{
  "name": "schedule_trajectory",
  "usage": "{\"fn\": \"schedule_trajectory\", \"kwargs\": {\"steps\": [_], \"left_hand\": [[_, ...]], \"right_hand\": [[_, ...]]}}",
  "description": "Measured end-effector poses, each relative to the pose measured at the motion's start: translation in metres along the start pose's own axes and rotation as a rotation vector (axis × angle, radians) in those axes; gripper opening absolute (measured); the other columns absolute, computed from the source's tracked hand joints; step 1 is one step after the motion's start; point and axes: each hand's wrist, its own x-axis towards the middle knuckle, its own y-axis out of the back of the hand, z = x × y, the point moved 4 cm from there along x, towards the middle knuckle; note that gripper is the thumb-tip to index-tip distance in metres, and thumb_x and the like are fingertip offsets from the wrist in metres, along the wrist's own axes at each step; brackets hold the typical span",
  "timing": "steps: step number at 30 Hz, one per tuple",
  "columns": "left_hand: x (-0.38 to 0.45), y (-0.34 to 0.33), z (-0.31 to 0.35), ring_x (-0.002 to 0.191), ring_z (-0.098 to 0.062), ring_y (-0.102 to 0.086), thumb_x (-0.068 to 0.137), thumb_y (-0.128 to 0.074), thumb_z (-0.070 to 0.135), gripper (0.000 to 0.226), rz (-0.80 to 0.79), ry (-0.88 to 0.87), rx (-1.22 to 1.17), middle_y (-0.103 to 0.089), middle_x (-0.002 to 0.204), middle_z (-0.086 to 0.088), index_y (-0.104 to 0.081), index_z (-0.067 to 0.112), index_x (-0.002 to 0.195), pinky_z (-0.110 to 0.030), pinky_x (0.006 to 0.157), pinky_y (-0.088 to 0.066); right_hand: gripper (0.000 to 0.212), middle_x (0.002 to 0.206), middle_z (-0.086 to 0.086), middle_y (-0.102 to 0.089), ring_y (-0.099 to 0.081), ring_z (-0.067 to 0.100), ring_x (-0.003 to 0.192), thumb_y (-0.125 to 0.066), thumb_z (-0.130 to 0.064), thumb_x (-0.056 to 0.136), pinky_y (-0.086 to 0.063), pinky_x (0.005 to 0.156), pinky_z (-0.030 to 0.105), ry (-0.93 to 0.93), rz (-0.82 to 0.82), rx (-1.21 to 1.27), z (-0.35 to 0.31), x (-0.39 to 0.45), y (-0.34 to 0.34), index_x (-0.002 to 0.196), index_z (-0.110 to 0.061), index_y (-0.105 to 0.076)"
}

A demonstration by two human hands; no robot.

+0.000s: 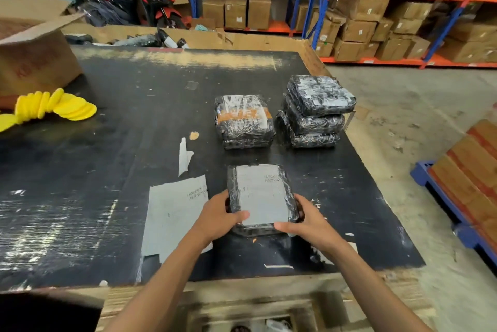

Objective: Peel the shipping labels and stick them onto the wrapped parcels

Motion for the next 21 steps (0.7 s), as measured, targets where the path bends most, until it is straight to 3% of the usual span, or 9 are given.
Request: {"fn": "schedule_trajectory", "kwargs": {"steps": [3, 5, 7, 8, 10, 13, 17, 19, 21], "left_hand": [[0.0, 0.001, 0.002, 0.118, -0.017, -0.06, 0.077, -0.076, 0.028, 0.061, -0.017, 0.0, 0.048, -0.065, 0.129, 0.004, -0.055, 0.022, 0.134, -0.042, 0.107, -0.044], [-0.004, 0.002, 0.008, 0.116, -0.016, -0.06, 0.083, -0.074, 0.028, 0.056, -0.019, -0.02, 0.082, -0.064, 0.131, 0.004, -0.054, 0.02, 0.134, -0.034, 0.104, -0.045], [-0.01, 0.002, 0.017, 0.114, -0.009, -0.056, 0.094, -0.063, 0.029, 0.046, -0.018, -0.058, 0.084, -0.055, 0.134, 0.013, -0.05, 0.02, 0.136, -0.024, 0.098, -0.041], [-0.013, 0.005, 0.02, 0.112, -0.007, -0.052, 0.098, -0.056, 0.03, 0.043, 0.001, -0.072, 0.08, -0.05, 0.129, 0.017, -0.046, 0.023, 0.138, -0.022, 0.095, -0.038], [-0.018, 0.018, 0.02, 0.106, -0.009, -0.052, 0.099, -0.052, 0.032, 0.04, 0.097, -0.083, 0.074, -0.055, 0.121, 0.014, -0.047, 0.024, 0.138, -0.022, 0.092, -0.035], [-0.024, 0.046, 0.001, 0.099, -0.019, -0.064, 0.095, -0.059, 0.031, 0.038, 0.324, -0.085, 0.146, -0.067, 0.119, -0.002, -0.062, 0.016, 0.13, -0.025, 0.09, -0.042], [-0.034, 0.081, -0.04, 0.106, -0.028, -0.063, 0.09, -0.066, 0.021, 0.032, 0.512, -0.007, 0.29, -0.066, 0.124, -0.009, -0.066, 0.012, 0.121, -0.033, 0.093, -0.045], [-0.038, 0.091, -0.061, 0.116, -0.031, -0.058, 0.087, -0.069, 0.015, 0.036, 0.505, 0.041, 0.355, -0.062, 0.129, -0.012, -0.065, 0.01, 0.123, -0.037, 0.101, -0.042], [-0.041, 0.092, -0.08, 0.122, -0.032, -0.054, 0.082, -0.074, 0.016, 0.043, 0.428, 0.073, 0.424, -0.058, 0.132, -0.014, -0.065, 0.011, 0.124, -0.036, 0.105, -0.038]], "right_hand": [[0.077, 0.145, -0.001, -0.044, -0.046, 0.016, 0.132, -0.088, -0.041, 0.066, -0.043, 0.108, 0.033, -0.021, -0.035, -0.072, -0.003, -0.004, 0.0, 0.128, -0.049, -0.043], [0.097, 0.152, -0.007, -0.028, -0.025, 0.02, 0.147, -0.082, -0.031, 0.079, -0.03, 0.112, 0.028, -0.044, -0.083, -0.128, -0.009, -0.007, -0.001, 0.155, -0.031, -0.021], [0.115, 0.161, -0.001, -0.011, -0.005, 0.024, 0.152, -0.078, -0.04, 0.083, -0.019, 0.119, 0.039, -0.019, -0.064, -0.295, -0.013, -0.006, -0.002, 0.16, -0.02, 0.004], [0.119, 0.161, 0.001, -0.007, -0.004, 0.027, 0.151, -0.077, -0.048, 0.081, -0.018, 0.119, 0.042, 0.023, -0.028, -0.387, -0.018, -0.006, -0.003, 0.16, -0.02, 0.007], [0.118, 0.156, 0.003, -0.009, -0.01, 0.028, 0.144, -0.075, -0.06, 0.076, -0.02, 0.117, 0.047, 0.134, 0.095, -0.511, -0.03, -0.006, -0.008, 0.159, -0.027, 0.001], [0.088, 0.152, -0.001, -0.024, -0.019, 0.025, 0.137, -0.067, -0.055, 0.085, -0.018, 0.112, 0.043, 0.314, 0.176, -0.572, -0.054, -0.006, -0.027, 0.156, -0.032, -0.022], [0.057, 0.14, 0.003, -0.047, -0.035, 0.023, 0.131, -0.06, -0.038, 0.097, -0.028, 0.112, 0.036, 0.431, 0.014, -0.495, -0.082, -0.004, -0.073, 0.149, -0.024, -0.041], [0.054, 0.135, 0.006, -0.053, -0.048, 0.021, 0.12, -0.059, -0.032, 0.098, -0.037, 0.103, 0.029, 0.451, -0.073, -0.471, -0.095, -0.004, -0.1, 0.149, -0.02, -0.044], [0.053, 0.136, 0.008, -0.055, -0.058, 0.022, 0.112, -0.057, -0.03, 0.099, -0.043, 0.099, 0.031, 0.418, -0.12, -0.474, -0.103, 0.0, -0.123, 0.149, -0.016, -0.043]]}}
